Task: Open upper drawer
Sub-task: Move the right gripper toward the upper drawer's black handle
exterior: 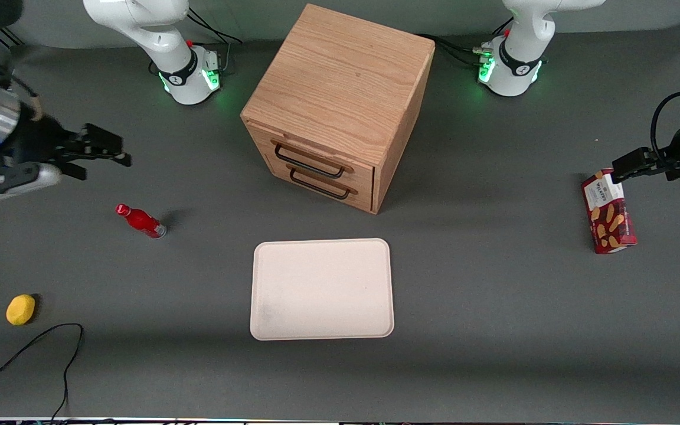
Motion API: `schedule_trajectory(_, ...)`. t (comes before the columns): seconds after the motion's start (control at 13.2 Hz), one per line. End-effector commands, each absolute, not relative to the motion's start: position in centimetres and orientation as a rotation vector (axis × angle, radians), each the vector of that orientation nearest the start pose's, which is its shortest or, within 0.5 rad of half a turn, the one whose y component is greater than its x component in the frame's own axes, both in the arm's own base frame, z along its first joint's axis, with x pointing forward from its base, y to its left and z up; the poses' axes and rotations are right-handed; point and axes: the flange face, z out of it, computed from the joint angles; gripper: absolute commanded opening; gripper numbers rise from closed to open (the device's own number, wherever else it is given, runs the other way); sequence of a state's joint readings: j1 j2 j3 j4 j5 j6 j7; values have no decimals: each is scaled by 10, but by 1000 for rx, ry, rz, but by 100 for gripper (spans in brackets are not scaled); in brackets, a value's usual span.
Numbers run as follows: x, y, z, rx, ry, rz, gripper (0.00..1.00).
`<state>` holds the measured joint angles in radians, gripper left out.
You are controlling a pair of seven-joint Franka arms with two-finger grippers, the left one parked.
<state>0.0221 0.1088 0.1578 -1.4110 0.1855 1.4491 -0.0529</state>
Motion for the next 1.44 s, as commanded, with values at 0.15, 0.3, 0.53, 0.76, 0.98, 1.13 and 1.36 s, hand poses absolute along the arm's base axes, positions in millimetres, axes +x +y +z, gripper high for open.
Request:
schedule_trajectory(0.15,577,172,627,-2758,-927,66,100)
schedule_trajectory(0.3,584,187,620,-2702,-1073,48,100)
schedule_trajectory(0.53,595,220,604,-2608,-1253,48,100)
schedule_trajectory(0.76,609,250,575,-2553,-1305,73,100)
schedule_trajectory(0.98,599,293,550,-2513,-1374,139,100)
schedule_trajectory(1.13,597,310,533,-2517,-1351,179,100)
schedule_trajectory(1.36,595,335,503,-2517,-1317,240,100)
